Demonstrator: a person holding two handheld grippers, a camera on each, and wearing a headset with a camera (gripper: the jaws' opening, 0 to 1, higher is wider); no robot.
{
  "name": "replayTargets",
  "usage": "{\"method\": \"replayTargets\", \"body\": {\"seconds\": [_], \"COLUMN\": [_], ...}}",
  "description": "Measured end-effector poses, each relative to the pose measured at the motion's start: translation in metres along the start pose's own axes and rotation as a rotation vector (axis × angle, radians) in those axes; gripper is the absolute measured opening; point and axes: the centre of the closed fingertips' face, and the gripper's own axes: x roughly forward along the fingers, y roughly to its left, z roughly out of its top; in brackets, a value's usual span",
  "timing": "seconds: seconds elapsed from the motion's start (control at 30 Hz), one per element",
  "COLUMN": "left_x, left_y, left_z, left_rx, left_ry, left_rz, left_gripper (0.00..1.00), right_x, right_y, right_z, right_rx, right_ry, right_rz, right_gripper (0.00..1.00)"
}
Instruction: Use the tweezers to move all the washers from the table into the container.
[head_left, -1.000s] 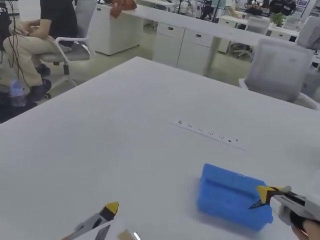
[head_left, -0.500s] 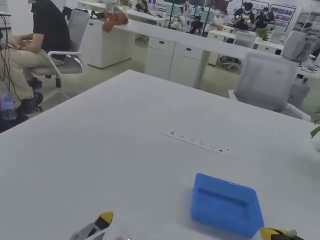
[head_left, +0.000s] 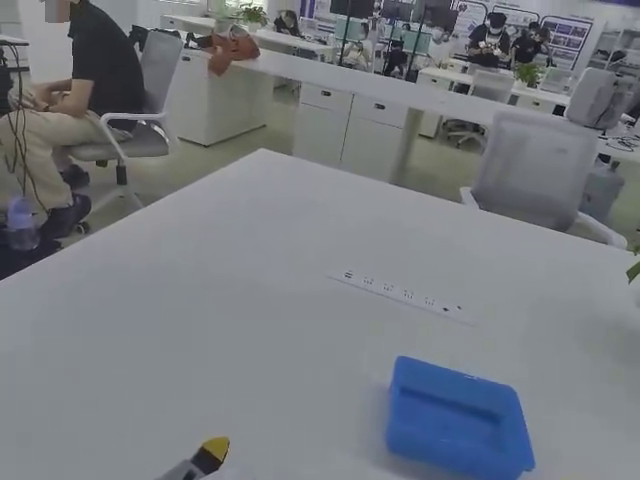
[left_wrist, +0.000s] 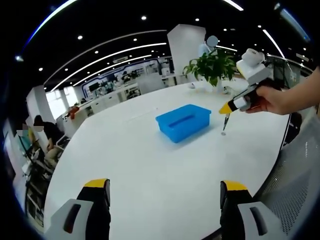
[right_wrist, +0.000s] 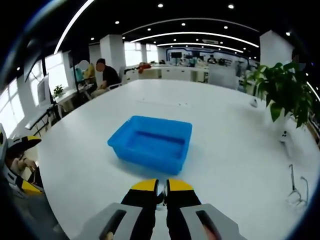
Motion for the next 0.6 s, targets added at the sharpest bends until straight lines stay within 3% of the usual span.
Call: {"method": "replayTargets", "body": {"seconds": [0.23,0.37,0.4,0.6], "left_x": [0.001,0.001,0.001,0.001], "left_y": [0.001,0.001,0.001,0.004], "left_z": [-0.001,-0.003,-0.003,-0.002], "left_rx": [-0.004,-0.001,0.0,-0.009], "left_ry": [0.008,0.014,0.014,0.009], "left_rz": [0.002,0.002,0.003,0.014], "left_gripper": [0.93,0.93,0.93,0.93], "right_x": [0.005,0.009,0.009,0.011], "right_y": [-0.002,0.001,0.002,0.003], "right_z": [-0.007,-0.011,-0.008,-0.008], "right_rx": [0.006,-0.041,-0.057,-0.062], "right_ry": [0.015,0.032,0.014,0.021], "right_rz": [-0.006,0.0,-0.001,0.001], "right_gripper": [0.03,0.03,0.03,0.02]}}
